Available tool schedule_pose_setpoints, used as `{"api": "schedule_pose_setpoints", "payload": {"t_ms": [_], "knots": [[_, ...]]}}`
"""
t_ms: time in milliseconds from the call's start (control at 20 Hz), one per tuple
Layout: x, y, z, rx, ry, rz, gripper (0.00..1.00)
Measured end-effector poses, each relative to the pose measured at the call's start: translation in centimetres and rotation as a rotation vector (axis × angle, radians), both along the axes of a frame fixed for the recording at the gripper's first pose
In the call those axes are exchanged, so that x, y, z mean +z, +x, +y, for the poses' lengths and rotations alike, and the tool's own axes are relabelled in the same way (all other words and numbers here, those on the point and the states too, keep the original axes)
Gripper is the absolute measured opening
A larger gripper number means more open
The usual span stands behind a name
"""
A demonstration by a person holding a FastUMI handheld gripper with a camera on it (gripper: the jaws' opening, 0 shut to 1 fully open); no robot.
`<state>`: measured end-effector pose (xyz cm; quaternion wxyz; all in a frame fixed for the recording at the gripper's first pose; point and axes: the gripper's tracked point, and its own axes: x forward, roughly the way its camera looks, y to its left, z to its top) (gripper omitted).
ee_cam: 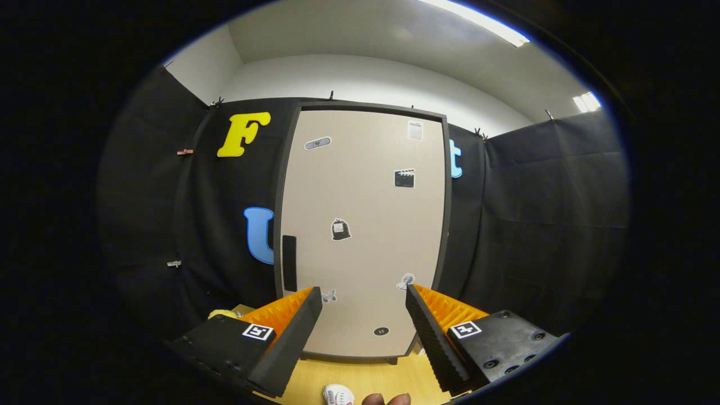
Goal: Open the shoe cabinet door, grab the shoes and put them into the shoe cabinet, then close the shoe cabinet door.
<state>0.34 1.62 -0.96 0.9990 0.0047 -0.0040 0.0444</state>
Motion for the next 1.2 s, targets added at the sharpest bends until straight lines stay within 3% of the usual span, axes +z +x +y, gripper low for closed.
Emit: {"api": "schedule_pose_setpoints", "payload": {"t_ms": [250, 550, 900, 1200], "knots": [[0.8, 3.6, 6.3, 0.053, 0.014, -0.027, 0.97], [-2.0, 9.3, 12.9, 0.098, 0.017, 0.014, 0.97], [-5.4, 16.5, 16.1, 0.081, 0.057, 0.064, 0.96], [-6.7, 19.5, 17.3, 0.065, 0.094, 0.094, 0.89]]}}
